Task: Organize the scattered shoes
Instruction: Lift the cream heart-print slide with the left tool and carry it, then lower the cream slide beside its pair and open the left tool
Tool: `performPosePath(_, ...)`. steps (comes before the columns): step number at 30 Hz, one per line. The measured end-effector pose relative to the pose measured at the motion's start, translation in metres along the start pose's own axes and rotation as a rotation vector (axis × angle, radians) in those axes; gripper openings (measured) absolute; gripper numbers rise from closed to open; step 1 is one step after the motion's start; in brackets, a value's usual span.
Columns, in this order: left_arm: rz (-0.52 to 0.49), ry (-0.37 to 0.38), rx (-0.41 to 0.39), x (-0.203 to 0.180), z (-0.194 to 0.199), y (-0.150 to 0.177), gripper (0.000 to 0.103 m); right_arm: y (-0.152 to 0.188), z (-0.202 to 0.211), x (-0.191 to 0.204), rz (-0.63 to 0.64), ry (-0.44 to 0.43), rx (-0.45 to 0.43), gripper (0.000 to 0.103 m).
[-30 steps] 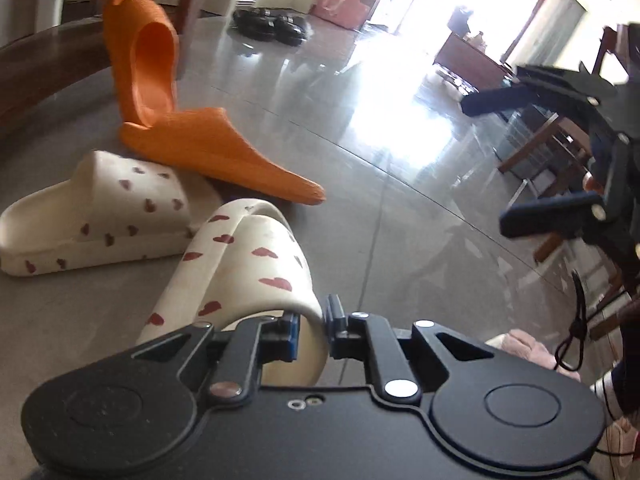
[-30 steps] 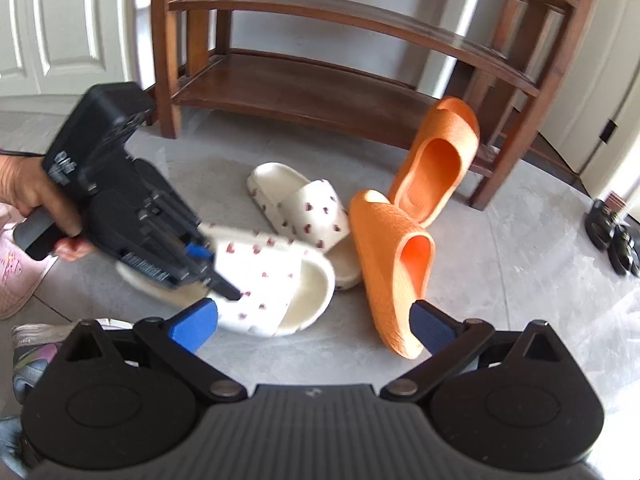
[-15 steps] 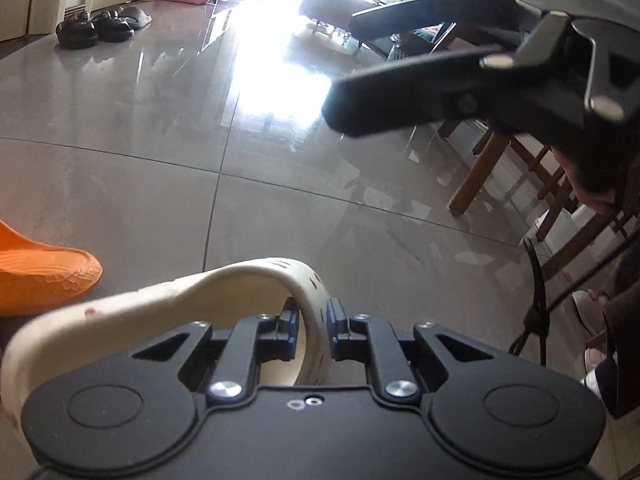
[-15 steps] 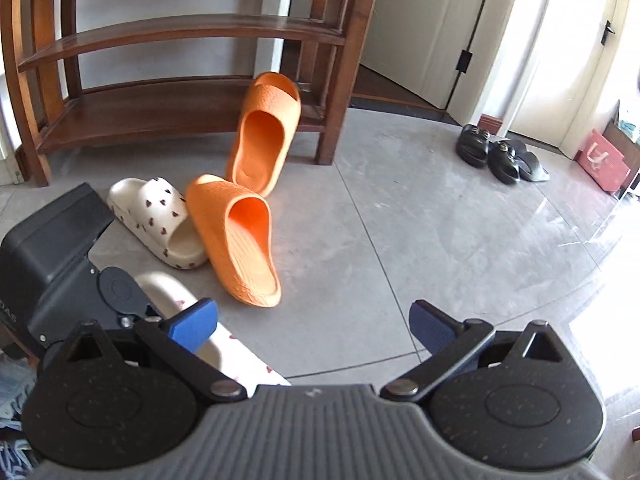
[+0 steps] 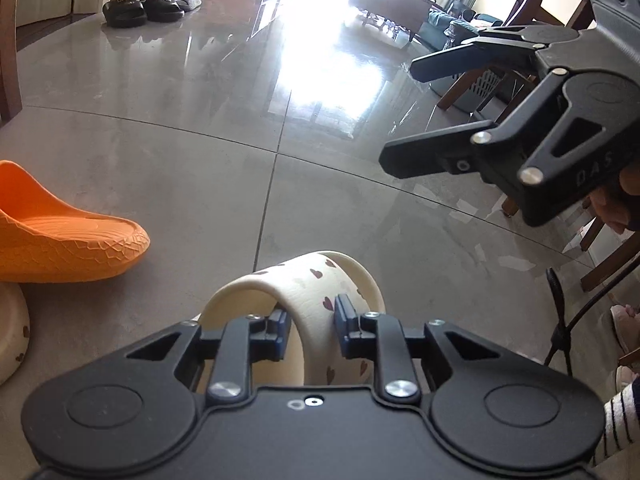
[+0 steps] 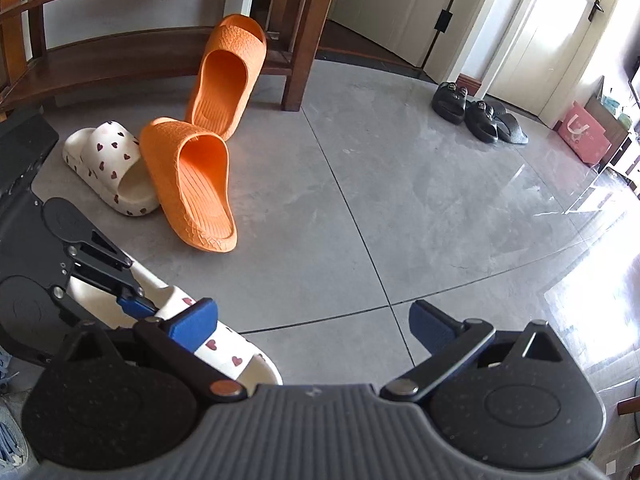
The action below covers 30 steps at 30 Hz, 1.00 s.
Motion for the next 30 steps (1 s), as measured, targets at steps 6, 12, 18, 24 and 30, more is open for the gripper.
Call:
performPosePath(6, -0.093, 0.092, 0.054, -0.005, 0.004, -0.006, 0.023, 0.001, -0.013, -0.012, 0.007, 0.038, 0.003, 0.103)
performPosePath(12, -0.196, 0.209, 0.147, -0.021, -0.004, -0.003, 0.026, 0.008, -0.011, -0.016, 0.006, 0.036, 0.017, 0.103)
performPosePath(18, -0.236, 0.13, 0.16, -0.015, 0.0, 0.0, 0.051, 0.013, -0.017, -0.017, -0.011, 0.033, 0.03, 0.103)
performPosePath(24, -0.181, -0.042, 0.03, 0.017, 0.044, -0.004, 0.058, 0.009, -0.028, -0.015, -0.018, 0.021, 0.025, 0.103)
performPosePath(30, -0.023, -0.426, -0.128, 0.106, 0.097, -0.001, 0.059, -0.003, -0.04, -0.004, -0.004, -0.029, 0.004, 0.103)
Point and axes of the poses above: each gripper's, at about its wrist camera, not at the fingertips, and z roughly against the way its jaws point, x to its left, y to its underside, the point moved 3 cm from there along -z, roughly the way its jaws point, and after that the axes turned 12 degrees about -x, right-handed, at the moved point
